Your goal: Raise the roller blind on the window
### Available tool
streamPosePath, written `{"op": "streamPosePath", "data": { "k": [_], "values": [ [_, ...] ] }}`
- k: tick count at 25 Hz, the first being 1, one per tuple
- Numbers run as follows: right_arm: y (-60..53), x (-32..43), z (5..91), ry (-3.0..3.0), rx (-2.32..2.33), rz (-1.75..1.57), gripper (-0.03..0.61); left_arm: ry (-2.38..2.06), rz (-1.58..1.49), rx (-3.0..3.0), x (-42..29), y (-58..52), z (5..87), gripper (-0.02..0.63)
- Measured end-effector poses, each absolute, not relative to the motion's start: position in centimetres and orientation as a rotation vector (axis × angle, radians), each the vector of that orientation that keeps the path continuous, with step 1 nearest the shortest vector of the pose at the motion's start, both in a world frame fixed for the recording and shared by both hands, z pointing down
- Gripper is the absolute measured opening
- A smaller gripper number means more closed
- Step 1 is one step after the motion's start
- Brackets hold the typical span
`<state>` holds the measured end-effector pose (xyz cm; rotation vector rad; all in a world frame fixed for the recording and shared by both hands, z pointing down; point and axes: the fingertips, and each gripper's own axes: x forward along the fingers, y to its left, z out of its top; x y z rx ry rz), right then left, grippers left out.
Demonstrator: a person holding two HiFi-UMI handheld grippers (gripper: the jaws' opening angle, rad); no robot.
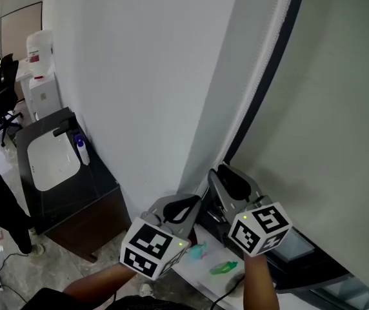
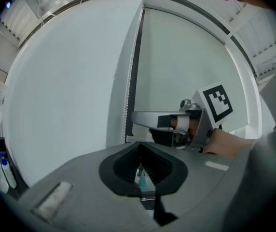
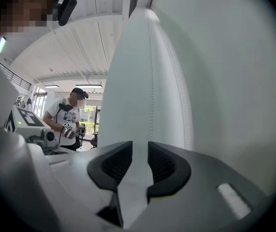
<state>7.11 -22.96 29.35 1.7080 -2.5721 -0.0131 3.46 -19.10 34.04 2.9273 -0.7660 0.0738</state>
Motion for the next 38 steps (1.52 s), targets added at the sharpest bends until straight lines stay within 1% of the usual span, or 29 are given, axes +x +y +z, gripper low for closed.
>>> {"op": "streamPosePath", "data": {
  "k": [2,7,14,19,22,27,28,29,38],
  "values": [
    [-24.2,7.5,29.0,-2.579,1.673,-0.028,0.097,-0.747,0.085,2.923,3.8,-19.3,34.2,0.0],
    [-25.8,8.7,28.5,-2.615,1.606,-0.031,0.098,-0.8,0.113,2.916,4.0,-19.7,34.3,0.0],
    [-26.1,8.3,28.1,-2.688,1.48,-0.066,0.097,-0.914,0.092,2.879,4.4,-19.8,34.0,0.0],
    [-26.5,7.8,28.3,-2.718,1.403,-0.059,0.06,-1.005,0.07,2.877,4.2,-19.7,32.6,0.0],
    [-26.6,7.3,28.4,-2.715,1.388,-0.084,0.011,-1.024,0.022,2.877,3.8,-19.8,31.3,0.0],
    [-26.2,7.1,28.9,-2.681,1.417,-0.09,0.018,-0.979,-0.037,2.894,3.6,-20.0,29.0,0.002],
    [-25.7,7.1,29.1,-2.673,1.423,-0.086,0.02,-0.956,-0.038,2.897,3.9,-19.9,28.8,0.048],
    [-25.2,7.2,29.4,-2.669,1.433,-0.08,0.02,-0.933,-0.041,2.897,4.1,-19.9,28.6,0.075],
    [-21.8,8.5,30.0,-2.675,1.499,-0.061,0.02,-0.846,-0.064,2.92,6.5,-20.8,26.1,0.09]
  ]
}}
